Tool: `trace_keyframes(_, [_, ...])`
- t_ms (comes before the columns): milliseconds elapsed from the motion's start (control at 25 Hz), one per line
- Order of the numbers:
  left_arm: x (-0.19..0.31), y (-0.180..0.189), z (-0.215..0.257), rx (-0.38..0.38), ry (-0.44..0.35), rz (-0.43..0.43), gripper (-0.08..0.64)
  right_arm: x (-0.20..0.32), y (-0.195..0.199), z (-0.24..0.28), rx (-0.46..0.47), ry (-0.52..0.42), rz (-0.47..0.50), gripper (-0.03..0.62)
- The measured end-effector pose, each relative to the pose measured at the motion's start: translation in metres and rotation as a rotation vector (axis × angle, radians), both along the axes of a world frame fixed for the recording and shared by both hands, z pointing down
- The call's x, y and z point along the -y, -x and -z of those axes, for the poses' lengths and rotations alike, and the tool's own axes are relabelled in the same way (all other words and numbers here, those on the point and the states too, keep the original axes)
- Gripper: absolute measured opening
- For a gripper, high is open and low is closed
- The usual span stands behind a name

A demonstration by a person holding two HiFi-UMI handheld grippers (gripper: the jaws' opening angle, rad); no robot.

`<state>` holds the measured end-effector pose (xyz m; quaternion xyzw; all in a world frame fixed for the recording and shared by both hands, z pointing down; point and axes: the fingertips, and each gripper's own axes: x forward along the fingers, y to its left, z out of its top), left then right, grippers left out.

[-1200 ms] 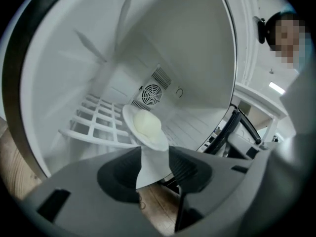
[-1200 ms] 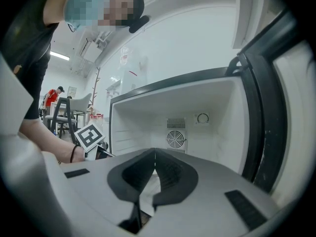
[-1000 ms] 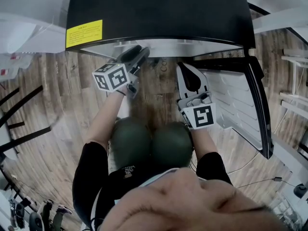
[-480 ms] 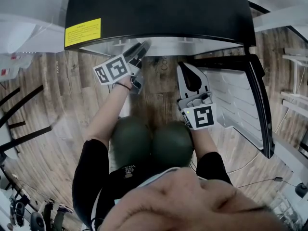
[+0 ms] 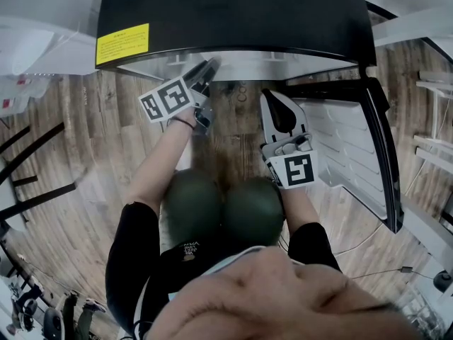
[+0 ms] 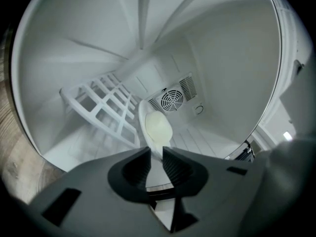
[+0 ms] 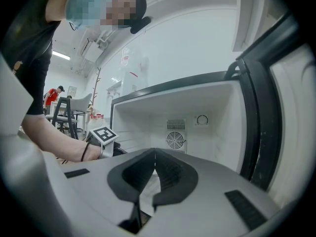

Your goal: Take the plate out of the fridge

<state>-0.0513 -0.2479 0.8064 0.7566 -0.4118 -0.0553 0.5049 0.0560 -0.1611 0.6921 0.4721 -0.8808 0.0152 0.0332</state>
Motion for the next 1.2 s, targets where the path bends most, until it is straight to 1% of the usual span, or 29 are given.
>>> trace_keyframes(120, [0.0, 0.0, 0.001, -0.004, 0.008, 0.007, 0.075, -0.001, 0.0, 0.001, 0.002, -0.003, 0.001, 0.011])
trace_keyframes(360, [0.0, 0.002, 0.01, -0.015, -0.001, 0.017, 0.041, -0.002, 0.0, 0.002, 0.004, -0.003, -0.002, 0.011])
trace_keyframes(640, [-0.011, -0.001, 0.006, -0.108, 0.042, 0.039, 0.038, -0.004, 0.0, 0.003, 0.008, -0.01, -0.001, 0.011])
trace_keyframes(800, [-0.016, -0.001, 0.007, -0.126, 0.039, 0.05, 0.037, -0.005, -0.001, 0.004, 0.011, -0.015, -0.006, 0.011])
trace_keyframes(1200, [-0.024, 0.0, 0.003, -0.203, 0.077, 0.086, 0.038, -0.008, 0.0, 0.006, 0.007, -0.018, -0.004, 0.011])
